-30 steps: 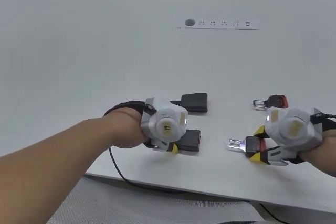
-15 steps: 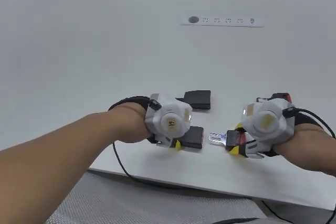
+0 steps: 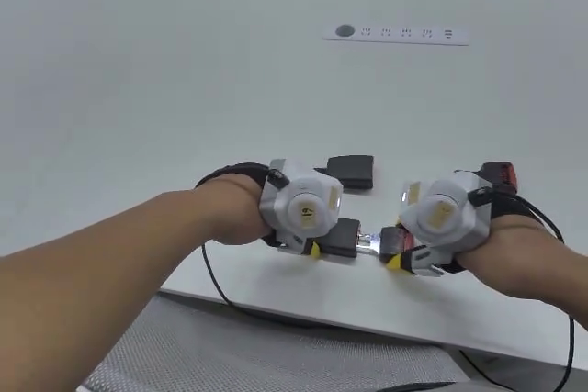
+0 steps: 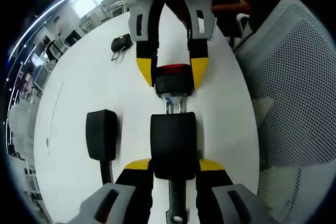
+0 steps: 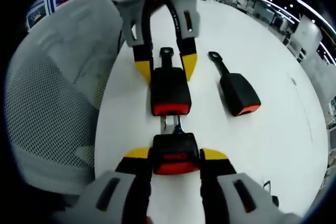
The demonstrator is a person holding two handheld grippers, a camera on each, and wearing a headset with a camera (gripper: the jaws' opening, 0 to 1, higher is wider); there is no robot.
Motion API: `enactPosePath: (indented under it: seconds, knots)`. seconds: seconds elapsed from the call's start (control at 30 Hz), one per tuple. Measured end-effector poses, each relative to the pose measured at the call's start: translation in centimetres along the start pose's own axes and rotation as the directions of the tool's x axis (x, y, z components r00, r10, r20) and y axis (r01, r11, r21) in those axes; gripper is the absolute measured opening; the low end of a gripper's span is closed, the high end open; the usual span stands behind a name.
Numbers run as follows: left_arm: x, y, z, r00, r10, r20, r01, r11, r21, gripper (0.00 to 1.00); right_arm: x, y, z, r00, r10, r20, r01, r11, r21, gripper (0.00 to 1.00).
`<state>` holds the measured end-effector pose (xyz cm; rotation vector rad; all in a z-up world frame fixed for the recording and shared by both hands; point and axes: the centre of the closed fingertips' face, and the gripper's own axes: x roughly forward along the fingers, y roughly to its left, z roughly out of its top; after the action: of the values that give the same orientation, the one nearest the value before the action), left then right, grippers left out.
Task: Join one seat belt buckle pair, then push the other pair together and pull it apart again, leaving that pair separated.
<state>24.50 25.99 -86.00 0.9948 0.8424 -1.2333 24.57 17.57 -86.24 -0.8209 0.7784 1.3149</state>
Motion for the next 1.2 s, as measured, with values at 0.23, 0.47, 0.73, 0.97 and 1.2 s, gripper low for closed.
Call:
enactPosePath:
  seconds: [0.23,0.47,0.73,0.97,1.2]
  knots:
    - [0.0,0.0,0.0,0.9998,0.006,-0.02,-0.006,1.0,-0.008,0.31,0.1,0.1,0.2,0.9994,-0.023,0.027,0.022,0.999,0.039,0.34]
    - [0.1,0.0,0.1,0.9999,-0.003,-0.016,0.003,1.0,0.006,0.31,0.3,0.0,0.7,0.9993,-0.008,0.037,0.007,1.0,0.027,0.33]
    - [0.1,0.0,0.1,0.9997,-0.016,-0.02,0.016,1.0,0.013,0.3,0.7,0.1,1.4,0.9992,-0.003,0.041,0.003,1.0,0.008,0.33]
    - [0.0,0.0,0.2,0.9996,-0.019,-0.018,0.019,1.0,-0.001,0.3,1.1,0.2,2.2,0.9984,-0.008,0.056,0.007,1.0,0.024,0.33]
    - [0.4,-0.3,0.1,0.9998,-0.017,-0.013,0.017,1.0,-0.014,0.3,1.1,0.1,2.1,0.9985,-0.012,0.053,0.011,0.999,0.036,0.33]
